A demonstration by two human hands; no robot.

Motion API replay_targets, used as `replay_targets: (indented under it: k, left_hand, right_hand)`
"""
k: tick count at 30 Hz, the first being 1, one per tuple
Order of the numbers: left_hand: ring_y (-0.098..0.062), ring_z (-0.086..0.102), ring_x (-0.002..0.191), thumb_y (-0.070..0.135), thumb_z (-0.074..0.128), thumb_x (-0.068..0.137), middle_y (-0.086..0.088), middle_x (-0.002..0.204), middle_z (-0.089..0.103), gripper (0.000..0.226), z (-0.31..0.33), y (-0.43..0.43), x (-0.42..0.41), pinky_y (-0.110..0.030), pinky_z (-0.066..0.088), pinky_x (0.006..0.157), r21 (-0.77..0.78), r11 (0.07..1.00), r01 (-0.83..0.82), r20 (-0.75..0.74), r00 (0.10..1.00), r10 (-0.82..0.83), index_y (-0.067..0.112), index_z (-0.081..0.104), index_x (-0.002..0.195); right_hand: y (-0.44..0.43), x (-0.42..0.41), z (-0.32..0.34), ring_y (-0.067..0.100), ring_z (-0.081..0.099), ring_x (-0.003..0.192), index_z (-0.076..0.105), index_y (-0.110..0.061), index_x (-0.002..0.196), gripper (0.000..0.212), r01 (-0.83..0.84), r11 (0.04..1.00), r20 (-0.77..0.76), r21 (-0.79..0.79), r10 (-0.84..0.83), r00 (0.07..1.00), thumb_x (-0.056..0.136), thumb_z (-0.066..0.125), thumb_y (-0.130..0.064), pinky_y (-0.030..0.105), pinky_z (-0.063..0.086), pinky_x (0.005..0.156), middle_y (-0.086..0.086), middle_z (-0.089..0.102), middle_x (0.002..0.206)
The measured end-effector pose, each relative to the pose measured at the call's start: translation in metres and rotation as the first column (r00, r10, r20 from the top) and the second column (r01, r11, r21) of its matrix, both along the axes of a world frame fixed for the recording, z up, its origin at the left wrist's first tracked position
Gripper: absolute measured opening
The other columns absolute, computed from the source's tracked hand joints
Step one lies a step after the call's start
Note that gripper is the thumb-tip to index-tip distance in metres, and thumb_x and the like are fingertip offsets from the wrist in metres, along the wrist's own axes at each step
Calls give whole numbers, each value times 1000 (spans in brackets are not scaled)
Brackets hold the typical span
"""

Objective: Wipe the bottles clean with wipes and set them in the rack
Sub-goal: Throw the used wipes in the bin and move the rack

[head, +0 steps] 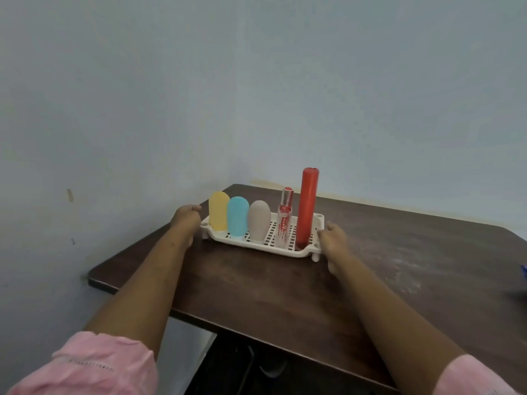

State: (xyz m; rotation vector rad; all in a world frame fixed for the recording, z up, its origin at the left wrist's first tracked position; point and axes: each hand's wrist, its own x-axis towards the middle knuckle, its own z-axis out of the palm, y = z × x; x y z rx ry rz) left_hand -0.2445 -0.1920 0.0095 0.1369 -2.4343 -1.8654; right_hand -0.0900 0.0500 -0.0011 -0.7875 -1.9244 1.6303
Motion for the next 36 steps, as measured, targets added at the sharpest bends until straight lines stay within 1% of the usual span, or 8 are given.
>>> replay_targets:
  k: [5, 7, 11, 20, 27, 30, 33, 36]
  left_hand:
    - [-30, 59, 108, 1, 28, 94, -13, 124, 61, 42, -12, 3, -23, -44, 52, 94, 56, 997, 48, 72, 996, -52, 12, 65, 113]
    - [-29, 61, 100, 0, 28, 94, -11, 121, 62, 42, -15, 7, -25, -40, 55, 81, 90, 994, 67, 67, 995, -74, 11, 63, 114]
    - [-23, 50, 69, -1, 28, 97, -11, 111, 59, 41, -20, 17, -23, -33, 39, 53, 100, 993, 65, 13, 998, -67, 6, 58, 124]
    - [-22, 53, 74, -1, 28, 97, -11, 118, 63, 39, -23, 26, -23, -33, 43, 61, 200, 977, 66, 23, 997, -72, 6, 59, 120]
    - [-19, 53, 72, -5, 27, 95, -11, 115, 60, 42, -21, 40, -17, -32, 41, 57, 198, 977, 81, 17, 996, -86, 5, 58, 122]
    - [-23, 56, 78, -7, 26, 93, -12, 119, 61, 44, -21, 49, -17, -33, 41, 57, 196, 975, 103, 12, 994, -107, 5, 58, 121]
    - [-25, 58, 82, -7, 26, 94, -12, 119, 61, 43, -21, 56, -15, -33, 41, 57, 192, 975, 109, 12, 994, -113, 4, 57, 121]
    - [-26, 58, 86, -6, 26, 93, -12, 124, 61, 44, -21, 62, -15, -34, 42, 60, 192, 975, 115, 10, 993, -119, 6, 58, 122]
  right_hand:
    - [5, -21, -11, 23, 55, 60, 55, -10, 115, 38, 14, 1000, 16, 26, -15, 1000, 90, 30, 2, 23, 37, 32, 16, 65, 98]
    - [6, -24, -12, 25, 57, 61, 53, -12, 115, 38, 2, 1000, 23, 31, -3, 1000, 90, 28, 3, 22, 36, 31, 15, 64, 100]
    - [10, -28, -13, 29, 62, 73, 52, -10, 110, 35, 11, 999, 34, 35, -13, 999, 90, 27, 2, 19, 35, 29, 13, 64, 99]
    - [21, -32, -16, 26, 59, 82, 47, -9, 129, 43, 25, 999, 51, 44, -27, 998, 92, 28, 3, 12, 31, 26, 16, 60, 119]
    - [36, -29, -17, 29, 61, 85, 53, -10, 122, 42, 28, 997, 48, 72, -32, 998, 90, 29, 4, 13, 32, 26, 14, 63, 110]
    - [44, -28, -17, 28, 61, 90, 44, -18, 136, 48, 37, 997, 26, 67, -39, 999, 95, 30, 2, 14, 35, 28, 10, 59, 123]
    - [50, -24, -14, 29, 53, 115, 26, -34, 146, 66, 22, 982, -4, 188, -21, 1000, 94, 33, 6, 21, 48, 50, 5, 34, 148]
    - [58, -22, -14, 30, 29, 138, 23, -35, 147, 74, 20, 946, 13, 324, -26, 1000, 91, 36, 11, 47, 48, 95, 7, 17, 156]
